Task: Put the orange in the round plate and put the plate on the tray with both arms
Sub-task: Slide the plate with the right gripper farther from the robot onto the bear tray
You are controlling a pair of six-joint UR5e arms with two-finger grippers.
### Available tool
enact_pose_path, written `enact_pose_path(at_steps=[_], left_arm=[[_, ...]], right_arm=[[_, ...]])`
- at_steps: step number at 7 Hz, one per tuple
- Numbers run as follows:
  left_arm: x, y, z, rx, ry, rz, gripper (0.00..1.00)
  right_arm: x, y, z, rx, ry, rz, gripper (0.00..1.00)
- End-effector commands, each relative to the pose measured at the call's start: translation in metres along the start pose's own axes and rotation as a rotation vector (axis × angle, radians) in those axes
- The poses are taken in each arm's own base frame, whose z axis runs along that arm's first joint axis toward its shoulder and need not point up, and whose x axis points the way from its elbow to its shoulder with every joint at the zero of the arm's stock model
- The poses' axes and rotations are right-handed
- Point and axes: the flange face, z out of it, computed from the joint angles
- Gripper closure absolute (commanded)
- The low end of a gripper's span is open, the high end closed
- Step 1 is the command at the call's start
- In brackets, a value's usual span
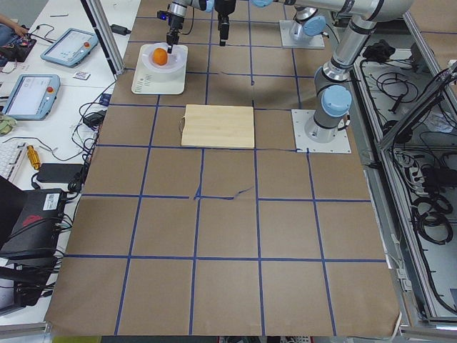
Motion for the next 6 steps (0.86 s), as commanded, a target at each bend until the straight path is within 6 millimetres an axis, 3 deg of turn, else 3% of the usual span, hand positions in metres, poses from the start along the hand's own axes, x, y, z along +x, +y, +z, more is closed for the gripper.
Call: enact_pose_path(at_steps=[1,4,5,6], left_arm=[[0.0,0.0,0.0,0.002,0.0,-0.002,0.0],[-0.002,-0.001,0.0,0.002,-0.001,-0.005,0.0],[-0.004,-0.001,-0.001,0.003,-0.001,-0.006,0.0],[-0.004,-0.002,0.0,0.002,0.001,-0.008,0.0]], right_arm=[[0.024,-0.032,0.013,0.006,0.065,0.034,0.84],[0.031,-0.031,0.018,0.002,0.076,0.05,0.53],[0.03,-0.036,0.011,0.019,0.078,0.046,0.17],[0.037,-0.048,-0.005,0.064,0.126,0.022,0.0]])
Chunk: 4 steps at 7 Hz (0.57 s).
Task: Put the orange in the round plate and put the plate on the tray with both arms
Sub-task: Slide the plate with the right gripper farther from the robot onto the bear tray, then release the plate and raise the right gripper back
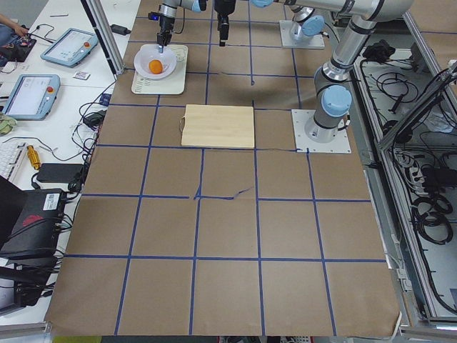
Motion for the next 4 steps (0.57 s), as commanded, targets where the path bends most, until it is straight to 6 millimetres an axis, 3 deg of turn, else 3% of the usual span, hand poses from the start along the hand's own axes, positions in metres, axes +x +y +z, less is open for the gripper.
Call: enact_pose_path(at_steps=[1,2,4], left_arm=[[-0.001,0.0,0.0,0.001,0.001,-0.002,0.0],[-0.001,-0.001,0.0,-0.001,0.001,-0.003,0.0],[-0.002,-0.001,0.0,0.001,0.001,-0.003,0.0]], right_arm=[[0.027,-0.036,-0.038,0.099,0.105,-0.095,0.0],[0.05,-0.053,-0.067,0.096,0.164,-0.125,0.0],[0.034,-0.051,-0.144,0.038,0.364,-0.224,0.0]])
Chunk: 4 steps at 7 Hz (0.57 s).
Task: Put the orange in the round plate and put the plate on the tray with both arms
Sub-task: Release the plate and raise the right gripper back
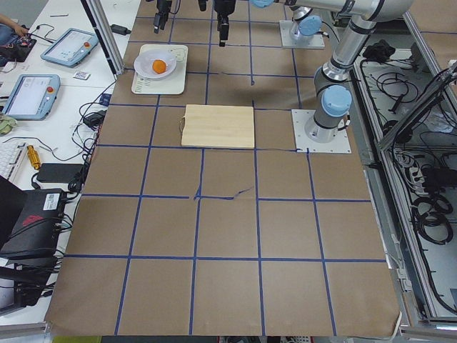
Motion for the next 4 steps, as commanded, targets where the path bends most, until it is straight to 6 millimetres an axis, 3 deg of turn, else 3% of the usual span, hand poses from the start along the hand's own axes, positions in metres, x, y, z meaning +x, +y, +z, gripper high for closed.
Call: enact_pose_path(at_steps=[1,2,4], left_arm=[[0.0,0.0,0.0,0.0,0.002,0.0,0.0],[0.0,0.0,0.0,0.0,0.0,-0.002,0.0],[0.0,0.001,-0.001,0.0,0.0,-0.002,0.0]], right_arm=[[0.002,0.006,-0.093,-0.081,0.213,-0.092,0.0],[-0.005,0.017,-0.131,-0.12,0.276,-0.129,0.0],[-0.058,0.067,-0.22,-0.195,0.311,-0.182,0.0]])
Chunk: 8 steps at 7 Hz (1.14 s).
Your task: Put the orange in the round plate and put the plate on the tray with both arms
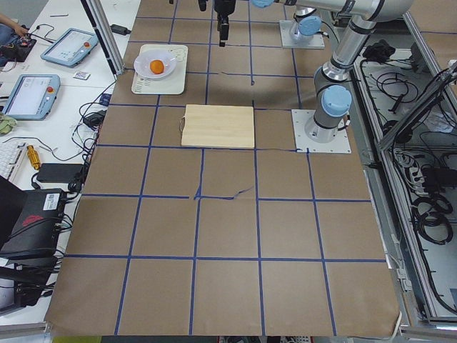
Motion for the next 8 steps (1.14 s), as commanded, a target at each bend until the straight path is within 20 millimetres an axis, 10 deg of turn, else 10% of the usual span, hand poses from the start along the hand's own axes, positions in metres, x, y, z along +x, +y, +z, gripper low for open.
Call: enact_pose_path(at_steps=[1,3,8], left_arm=[[0.0,0.0,0.0,0.001,0.0,0.0,0.0],[0.0,0.0,0.0,0.001,0.0,0.0,0.0],[0.0,0.0,0.0,0.0,0.001,0.001,0.0]], right_arm=[[-0.024,0.072,-0.101,-0.073,0.039,-0.053,0.0],[-0.036,0.096,-0.145,-0.019,0.023,-0.073,0.0],[-0.049,0.107,-0.146,-0.022,0.021,-0.085,0.0]])
